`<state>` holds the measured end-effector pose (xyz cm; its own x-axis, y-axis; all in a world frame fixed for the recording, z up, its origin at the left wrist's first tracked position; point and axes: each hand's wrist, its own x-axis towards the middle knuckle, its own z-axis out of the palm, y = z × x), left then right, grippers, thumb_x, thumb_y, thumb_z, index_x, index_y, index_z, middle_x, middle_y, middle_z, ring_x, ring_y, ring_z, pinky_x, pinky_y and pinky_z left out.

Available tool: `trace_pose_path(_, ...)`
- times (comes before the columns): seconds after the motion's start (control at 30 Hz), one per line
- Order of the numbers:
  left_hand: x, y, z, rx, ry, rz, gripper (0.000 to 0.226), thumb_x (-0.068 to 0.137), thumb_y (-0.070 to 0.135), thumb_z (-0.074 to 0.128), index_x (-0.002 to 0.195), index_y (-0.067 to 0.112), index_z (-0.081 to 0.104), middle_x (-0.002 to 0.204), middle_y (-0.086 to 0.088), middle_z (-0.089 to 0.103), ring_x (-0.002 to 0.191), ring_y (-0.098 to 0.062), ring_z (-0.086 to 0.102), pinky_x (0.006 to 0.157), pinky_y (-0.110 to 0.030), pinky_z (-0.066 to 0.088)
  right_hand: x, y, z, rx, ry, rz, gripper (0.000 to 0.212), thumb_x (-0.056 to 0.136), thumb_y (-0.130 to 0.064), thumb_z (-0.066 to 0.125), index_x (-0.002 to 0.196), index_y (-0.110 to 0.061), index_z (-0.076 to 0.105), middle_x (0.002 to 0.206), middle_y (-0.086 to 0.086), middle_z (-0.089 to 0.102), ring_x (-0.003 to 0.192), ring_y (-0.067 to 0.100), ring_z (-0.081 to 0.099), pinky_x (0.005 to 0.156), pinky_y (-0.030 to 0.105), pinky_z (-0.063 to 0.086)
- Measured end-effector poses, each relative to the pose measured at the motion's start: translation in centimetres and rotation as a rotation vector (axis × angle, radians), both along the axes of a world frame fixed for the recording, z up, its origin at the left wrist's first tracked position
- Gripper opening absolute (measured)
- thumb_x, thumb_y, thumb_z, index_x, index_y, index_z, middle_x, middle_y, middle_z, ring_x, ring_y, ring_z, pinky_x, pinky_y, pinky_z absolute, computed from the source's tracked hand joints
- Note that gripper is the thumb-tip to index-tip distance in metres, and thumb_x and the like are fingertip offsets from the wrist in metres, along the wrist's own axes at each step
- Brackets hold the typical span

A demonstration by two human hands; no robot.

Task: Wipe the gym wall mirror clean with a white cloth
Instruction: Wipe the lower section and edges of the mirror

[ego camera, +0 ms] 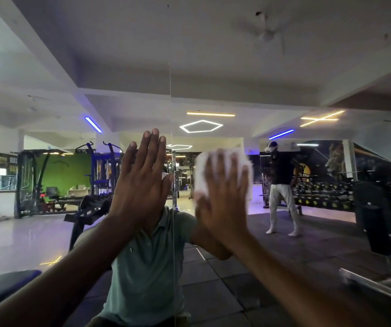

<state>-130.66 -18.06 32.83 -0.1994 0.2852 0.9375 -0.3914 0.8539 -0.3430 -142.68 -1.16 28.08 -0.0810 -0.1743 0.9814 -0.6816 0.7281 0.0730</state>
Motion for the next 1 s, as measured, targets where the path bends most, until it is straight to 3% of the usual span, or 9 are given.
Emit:
trace_pose_path(0.07, 0.0, 0.0, -0.1, 0.005, -0.003, -0.004, 0.072, 0.106, 0.039, 0.032, 0.165, 0.000, 0.019, 0.174, -0.021, 0.013, 0.163, -0.033, 0.010, 0.129, -0.057, 0.017, -1.0, 1.7, 0.1, 0.232, 0.149, 0.062, 0.071, 0.108, -0.055, 0.019, 0.169, -0.019, 0.017, 0.178, 0.010, 0.005, 0.163, 0.039, 0.001, 0.128, 0.067, 0.007)
trace_pose_path(0.13, 0.0, -0.1, 0.0, 0.003, -0.009, -0.008, 0.073, 0.105, 0.039, 0.032, 0.165, 0.000, 0.018, 0.174, -0.020, 0.012, 0.163, -0.032, 0.009, 0.129, -0.056, 0.016, -4.7, 5.2, 3.0, 0.209, 0.172, 0.045, 0.071, 0.105, -0.051, 0.030, 0.168, -0.020, 0.021, 0.177, 0.010, 0.013, 0.163, 0.038, 0.009, 0.127, 0.067, 0.014)
trace_pose_path(0.33, -0.2, 0.1, -0.1, 0.010, 0.006, -0.011, 0.072, 0.106, 0.038, 0.030, 0.165, 0.000, 0.017, 0.174, -0.020, 0.010, 0.163, -0.032, 0.008, 0.129, -0.057, 0.016, -5.4, 5.5, 5.5, -0.399, -0.141, -0.060, 0.075, 0.108, -0.058, 0.006, 0.169, -0.016, 0.018, 0.176, 0.013, 0.014, 0.161, 0.041, 0.014, 0.126, 0.066, 0.018)
trace_pose_path(0.43, -0.3, 0.2, -0.2, 0.009, 0.021, -0.008, 0.071, 0.105, 0.036, 0.031, 0.165, -0.001, 0.019, 0.174, -0.020, 0.011, 0.163, -0.033, 0.009, 0.129, -0.057, 0.016, -0.9, 0.8, -0.5, -0.009, 0.033, 0.062, 0.072, 0.107, -0.050, 0.024, 0.170, -0.017, 0.015, 0.178, 0.010, 0.004, 0.163, 0.038, 0.000, 0.129, 0.065, 0.005)
trace_pose_path(0.53, -0.3, 0.0, -0.2, -0.006, 0.017, -0.010, 0.072, 0.105, 0.039, 0.030, 0.165, -0.001, 0.020, 0.174, -0.021, 0.013, 0.162, -0.033, 0.011, 0.128, -0.058, 0.018, -3.6, 3.6, 0.1, 0.200, 0.191, 0.098, 0.069, 0.106, -0.047, 0.032, 0.169, -0.024, 0.014, 0.178, 0.004, 0.005, 0.164, 0.033, 0.003, 0.128, 0.065, 0.010)
trace_pose_path(0.6, -0.3, -0.3, -0.2, -0.020, 0.022, -0.008, 0.072, 0.106, 0.040, 0.030, 0.165, -0.001, 0.020, 0.174, -0.021, 0.012, 0.163, -0.033, 0.010, 0.128, -0.058, 0.018, -7.3, 6.5, 3.3, 0.060, 0.119, 0.058, 0.073, 0.104, -0.046, 0.038, 0.168, -0.022, 0.012, 0.177, 0.006, 0.010, 0.163, 0.032, 0.008, 0.128, 0.065, 0.014)
trace_pose_path(0.77, -0.6, 0.2, -0.4, -0.013, 0.046, 0.009, 0.072, 0.105, 0.038, 0.028, 0.166, 0.000, 0.015, 0.175, -0.020, 0.008, 0.163, -0.033, 0.006, 0.129, -0.057, 0.015, -6.9, 6.0, 5.7, -0.443, -0.120, -0.017, 0.070, 0.108, -0.051, 0.018, 0.168, -0.016, 0.020, 0.175, 0.011, 0.018, 0.162, 0.037, 0.015, 0.126, 0.066, 0.017)
trace_pose_path(0.9, -0.7, 0.0, -0.4, -0.016, 0.047, 0.014, 0.073, 0.105, 0.037, 0.032, 0.166, 0.000, 0.015, 0.174, -0.020, 0.008, 0.163, -0.033, 0.007, 0.129, -0.057, 0.016, 0.3, -0.7, -3.9, 0.015, 0.011, 0.131, 0.070, 0.107, -0.047, 0.025, 0.169, -0.018, 0.016, 0.178, 0.005, 0.002, 0.164, 0.033, -0.001, 0.129, 0.063, 0.006)
trace_pose_path(1.0, -0.6, -0.2, -0.4, -0.017, 0.047, 0.004, 0.074, 0.105, 0.036, 0.037, 0.165, 0.000, 0.016, 0.174, -0.020, 0.009, 0.163, -0.033, 0.008, 0.128, -0.058, 0.017, -2.3, 2.7, -3.6, 0.267, 0.164, 0.161, 0.066, 0.109, -0.049, 0.018, 0.170, -0.026, 0.009, 0.178, 0.003, 0.005, 0.164, 0.029, 0.004, 0.128, 0.065, 0.012)
